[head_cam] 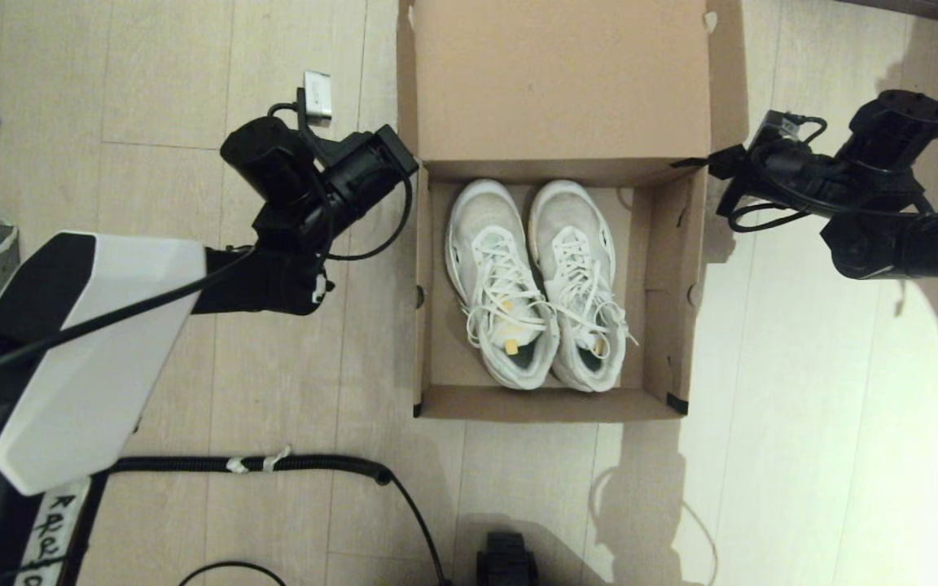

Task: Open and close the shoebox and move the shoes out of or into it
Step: Close the shoe box

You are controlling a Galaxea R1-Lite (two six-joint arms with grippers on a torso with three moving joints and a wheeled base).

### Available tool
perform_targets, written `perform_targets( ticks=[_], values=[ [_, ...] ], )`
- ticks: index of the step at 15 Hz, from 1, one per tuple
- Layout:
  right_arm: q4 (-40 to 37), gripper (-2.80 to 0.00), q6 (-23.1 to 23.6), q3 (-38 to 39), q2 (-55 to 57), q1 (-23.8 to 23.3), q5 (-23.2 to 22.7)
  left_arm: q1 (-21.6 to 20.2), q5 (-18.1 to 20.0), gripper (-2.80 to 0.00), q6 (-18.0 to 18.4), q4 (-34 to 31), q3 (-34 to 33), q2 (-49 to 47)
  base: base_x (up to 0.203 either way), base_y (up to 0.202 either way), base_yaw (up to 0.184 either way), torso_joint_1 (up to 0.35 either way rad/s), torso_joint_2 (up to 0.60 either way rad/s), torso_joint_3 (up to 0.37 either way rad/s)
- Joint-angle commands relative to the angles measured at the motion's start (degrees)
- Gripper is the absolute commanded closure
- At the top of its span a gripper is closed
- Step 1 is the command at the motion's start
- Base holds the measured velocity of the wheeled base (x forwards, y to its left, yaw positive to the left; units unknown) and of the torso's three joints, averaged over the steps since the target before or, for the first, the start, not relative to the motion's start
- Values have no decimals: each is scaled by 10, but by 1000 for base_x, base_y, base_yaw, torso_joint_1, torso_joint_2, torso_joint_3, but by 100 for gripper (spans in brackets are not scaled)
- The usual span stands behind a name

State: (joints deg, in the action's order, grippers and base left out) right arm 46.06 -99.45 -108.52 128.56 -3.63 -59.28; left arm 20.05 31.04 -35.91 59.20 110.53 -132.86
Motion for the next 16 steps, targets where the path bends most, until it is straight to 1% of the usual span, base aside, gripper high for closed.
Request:
perform_targets(
  ticks=[1,5,7,10,16],
  values=[
    [3,0,-6,0,1,0,-3,2,3,0,-2,4,-1,20,0,0,0,0,0,0],
    [3,0,-6,-7,1,1,-1,2,4,0,-2,15,-1,30,0,0,0,0,0,0],
    [3,0,-6,-13,1,0,0,3,16,0,-2,15,-1,30,0,0,0,0,0,0],
    [-1,0,-5,-28,-1,1,-1,17,23,0,-2,15,-1,23,0,0,0,0,0,0],
    [-2,0,-7,-29,-39,1,-16,24,29,0,-2,14,-1,23,0,0,0,0,0,0]
  ],
)
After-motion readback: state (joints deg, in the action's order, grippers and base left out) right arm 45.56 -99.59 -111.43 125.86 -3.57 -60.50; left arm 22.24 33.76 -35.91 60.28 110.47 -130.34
